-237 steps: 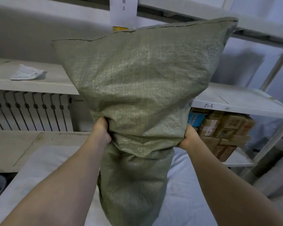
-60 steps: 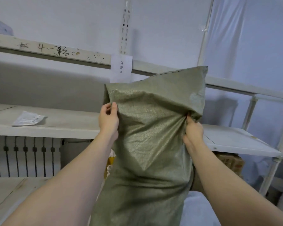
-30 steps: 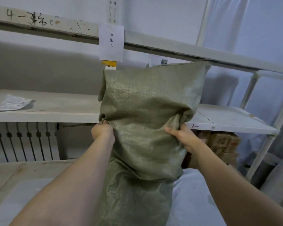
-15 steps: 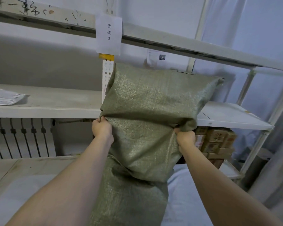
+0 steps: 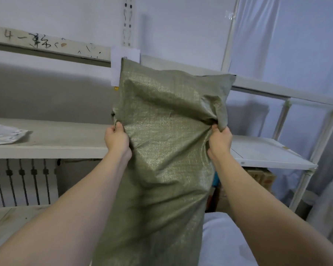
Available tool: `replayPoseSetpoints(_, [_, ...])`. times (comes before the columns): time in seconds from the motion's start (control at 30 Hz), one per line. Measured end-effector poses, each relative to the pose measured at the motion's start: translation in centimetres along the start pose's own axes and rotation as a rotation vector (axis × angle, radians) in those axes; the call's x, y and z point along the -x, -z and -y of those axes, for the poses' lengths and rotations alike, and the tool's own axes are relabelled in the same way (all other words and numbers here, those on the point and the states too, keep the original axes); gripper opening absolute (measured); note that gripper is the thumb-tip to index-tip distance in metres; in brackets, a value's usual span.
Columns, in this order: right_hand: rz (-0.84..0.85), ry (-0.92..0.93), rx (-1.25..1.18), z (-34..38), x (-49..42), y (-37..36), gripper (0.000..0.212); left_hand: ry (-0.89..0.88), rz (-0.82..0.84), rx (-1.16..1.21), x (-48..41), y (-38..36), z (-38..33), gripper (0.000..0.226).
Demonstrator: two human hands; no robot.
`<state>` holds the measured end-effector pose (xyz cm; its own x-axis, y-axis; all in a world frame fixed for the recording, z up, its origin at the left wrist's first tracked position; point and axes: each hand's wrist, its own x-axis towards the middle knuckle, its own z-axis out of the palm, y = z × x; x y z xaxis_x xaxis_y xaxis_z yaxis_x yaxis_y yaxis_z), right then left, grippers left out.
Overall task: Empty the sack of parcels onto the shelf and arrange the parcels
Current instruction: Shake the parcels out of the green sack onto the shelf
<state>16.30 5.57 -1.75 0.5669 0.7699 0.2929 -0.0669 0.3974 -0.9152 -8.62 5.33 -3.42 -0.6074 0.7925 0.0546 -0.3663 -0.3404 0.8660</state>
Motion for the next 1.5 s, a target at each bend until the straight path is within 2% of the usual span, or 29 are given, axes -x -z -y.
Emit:
replayPoseSetpoints(0.17, [0.025, 0.012, -0.047, 1.4, -1.0, -0.2, 0.009, -0.072, -0.044, -0.046, 0.1, -1.4, -0.9, 0.022])
replayPoseSetpoints(0.33, [0.033, -0.126, 0.049, -2.0, -0.1, 0.8, 0.004, 0.014, -0.096, -0.200, 0.3, 0.6, 1.3, 0.029])
replayPoseSetpoints(0.47, [0.078, -0.267, 0.133, -4.1, 0.5, 1.6, 0.028, 0.075, -0.149, -0.288, 0.5, 2.5, 3.3, 0.032])
replayPoseSetpoints(0.57, [0.213, -0.371, 0.092, -4.1, 1.1, 1.8, 0.032, 0.120, -0.188, -0.279, 0.9, 2.9, 3.5, 0.033])
replayPoseSetpoints(0.7, [0.587, -0.419, 0.030, -2.8, 1.8, 2.6, 0.047, 0.161, -0.250, -0.204, 1.0, 3.5, 3.1, 0.034])
replayPoseSetpoints(0.73, [0.634, -0.422, -0.009, -2.4, 1.8, 2.7, 0.052, 0.152, -0.239, -0.185, 1.1, 3.7, 3.0, 0.034])
replayPoseSetpoints(0.8, [0.635, -0.405, -0.119, -1.5, 1.7, 2.6, 0.062, 0.127, -0.197, -0.188, 1.0, 3.8, 2.7, 0.036])
replayPoseSetpoints(0.87, [0.533, -0.397, -0.198, -0.7, 1.6, 2.1, 0.065, 0.119, -0.147, -0.218, 1.2, 3.6, 2.4, 0.043])
replayPoseSetpoints(0.97, [0.290, -0.419, -0.248, -0.5, 1.4, 1.4, 0.041, 0.123, -0.101, -0.296, 1.5, 3.3, 2.2, 0.058])
replayPoseSetpoints(1.03, [0.199, -0.411, -0.250, -0.8, 1.3, 1.3, 0.023, 0.104, -0.106, -0.380, 1.5, 3.3, 2.2, 0.066])
replayPoseSetpoints(1.17, [0.129, -0.391, -0.180, -1.5, 1.4, 1.5, 0.017, 0.082, -0.093, -0.390, 1.3, 3.2, 1.3, 0.069])
replayPoseSetpoints(1.27, [0.148, -0.397, -0.065, -1.7, 1.8, 1.0, 0.043, 0.112, -0.046, -0.265, 1.2, 2.9, 0.2, 0.069])
replayPoseSetpoints(1.37, [0.291, -0.484, 0.036, -1.7, 2.0, 0.7, 0.097, 0.103, -0.029, -0.280, 1.2, 3.4, -0.6, 0.089])
replayPoseSetpoints(1.4, [0.337, -0.497, 0.109, -1.6, 2.1, 0.8, 0.102, 0.088, -0.011, -0.302, 1.2, 3.8, -0.8, 0.092])
replayPoseSetpoints(1.43, [0.384, -0.500, 0.170, -1.5, 2.2, 0.9, 0.090, 0.079, 0.004, -0.327, 1.0, 4.1, -0.9, 0.091])
replayPoseSetpoints(1.5, [0.406, -0.507, 0.196, -1.5, 2.4, 1.0, 0.052, 0.072, 0.015, -0.384, 0.9, 4.5, -0.9, 0.083])
